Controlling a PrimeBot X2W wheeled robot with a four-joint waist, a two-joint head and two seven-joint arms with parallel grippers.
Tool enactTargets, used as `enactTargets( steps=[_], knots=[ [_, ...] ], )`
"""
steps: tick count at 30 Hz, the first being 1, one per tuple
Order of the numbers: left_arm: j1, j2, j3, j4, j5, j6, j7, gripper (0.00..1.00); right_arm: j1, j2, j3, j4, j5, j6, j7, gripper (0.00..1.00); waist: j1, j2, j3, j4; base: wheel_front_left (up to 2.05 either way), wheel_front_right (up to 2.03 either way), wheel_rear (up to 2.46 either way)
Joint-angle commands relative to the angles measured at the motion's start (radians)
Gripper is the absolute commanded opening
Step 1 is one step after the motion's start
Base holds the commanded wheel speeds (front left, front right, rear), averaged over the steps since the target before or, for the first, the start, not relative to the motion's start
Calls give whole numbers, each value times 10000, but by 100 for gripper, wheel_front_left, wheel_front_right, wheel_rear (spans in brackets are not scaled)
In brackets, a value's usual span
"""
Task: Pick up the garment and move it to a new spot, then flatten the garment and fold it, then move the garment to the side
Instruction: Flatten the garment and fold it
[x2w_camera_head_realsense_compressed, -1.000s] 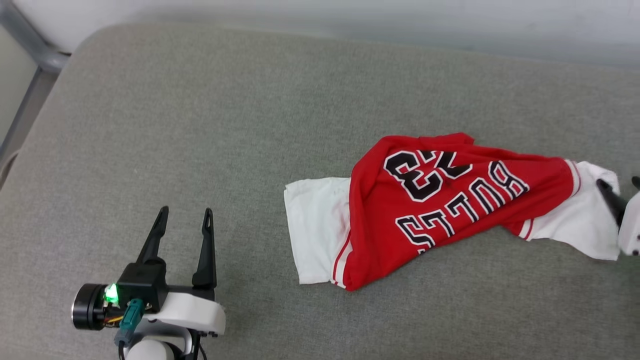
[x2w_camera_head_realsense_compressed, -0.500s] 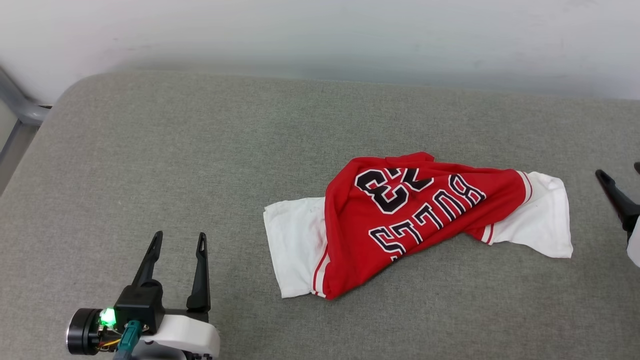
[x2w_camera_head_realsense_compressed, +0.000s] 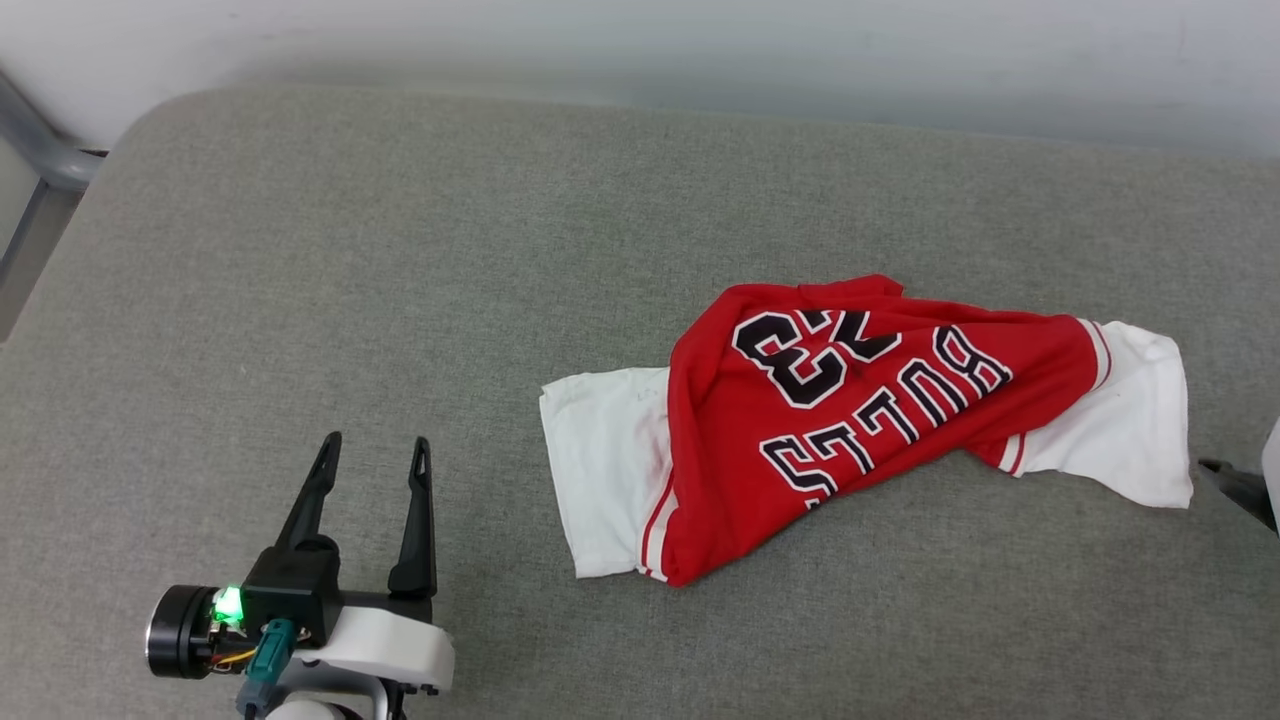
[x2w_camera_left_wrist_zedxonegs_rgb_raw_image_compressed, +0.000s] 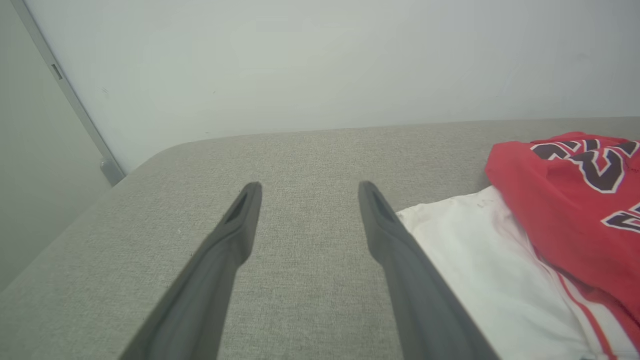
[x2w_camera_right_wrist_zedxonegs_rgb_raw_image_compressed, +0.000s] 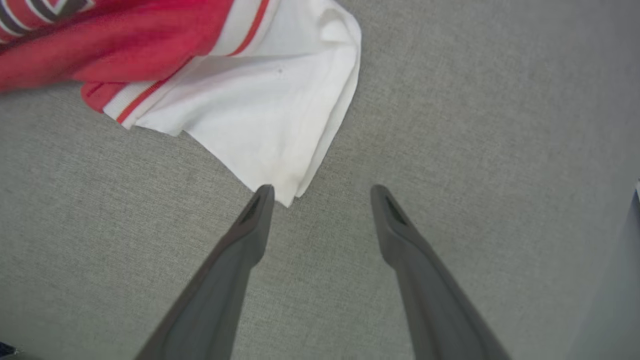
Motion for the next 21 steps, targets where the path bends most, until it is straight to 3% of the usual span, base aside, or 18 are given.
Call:
enactTargets(
  steps=[1,10,18,19,20,21],
  knots=[
    [-172,-20,-43,-45,-51,-32,-26,100,-154,13,-21,177,-42,-14,323,100,0,0,253,160,0,0,0],
    [-670,-59,-72,-62,-176,-75,-26,100,-392,543,-59,1424,-455,-14,553,100,0,0,1081,538,0,0,0],
    [-799,-86,-16,-21,-142,-44,-26,100,9,913,895,2067,-218,-6,256,100,0,0,1295,553,0,0,0],
    [-802,-85,-7,3,-136,-44,-26,100,41,922,990,2035,-144,7,160,93,0,0,1275,528,0,0,0],
    [-802,-87,2,19,-132,-41,-26,100,27,945,1033,1989,-40,7,21,22,0,0,1237,490,0,0,0],
    [-797,-89,12,40,-127,-44,-26,100,3,968,1057,1941,56,12,-125,0,0,0,1190,451,0,0,0]
  ],
)
